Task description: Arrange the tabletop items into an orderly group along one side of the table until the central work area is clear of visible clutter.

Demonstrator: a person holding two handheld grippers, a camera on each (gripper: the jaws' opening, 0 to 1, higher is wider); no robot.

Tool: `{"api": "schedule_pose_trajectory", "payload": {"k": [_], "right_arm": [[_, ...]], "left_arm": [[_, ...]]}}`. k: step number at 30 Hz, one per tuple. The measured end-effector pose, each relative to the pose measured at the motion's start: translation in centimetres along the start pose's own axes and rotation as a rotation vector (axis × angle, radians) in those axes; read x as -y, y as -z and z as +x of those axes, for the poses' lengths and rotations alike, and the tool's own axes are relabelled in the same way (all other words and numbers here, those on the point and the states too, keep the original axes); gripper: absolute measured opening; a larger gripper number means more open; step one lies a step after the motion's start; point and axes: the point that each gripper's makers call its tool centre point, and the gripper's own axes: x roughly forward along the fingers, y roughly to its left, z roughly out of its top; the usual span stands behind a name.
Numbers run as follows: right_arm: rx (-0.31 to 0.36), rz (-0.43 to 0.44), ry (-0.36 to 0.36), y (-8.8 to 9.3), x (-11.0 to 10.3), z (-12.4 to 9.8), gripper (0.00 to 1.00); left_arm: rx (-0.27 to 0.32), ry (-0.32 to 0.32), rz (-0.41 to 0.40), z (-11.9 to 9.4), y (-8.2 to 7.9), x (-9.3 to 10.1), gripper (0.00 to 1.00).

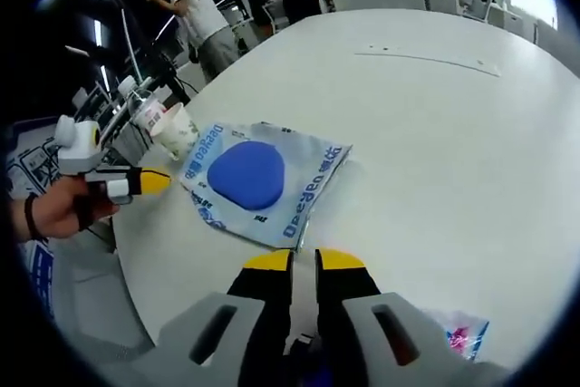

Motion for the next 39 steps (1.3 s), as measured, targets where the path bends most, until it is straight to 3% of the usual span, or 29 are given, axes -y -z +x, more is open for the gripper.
{"api": "schedule_pose_trajectory", "payload": {"k": [12,39], "right_arm": [[0.014,0.022,0.01,0.7,0.1,-0.7,0.07],[0.056,0.045,0.04,1.2,-2.2,-1.9,0.06]], "left_arm": [[0.012,0.012,0.002,-1.2,0.5,0.0,0.11],[0.029,0.032,0.034,-5.1,1.9,-1.1,0.12]]}}
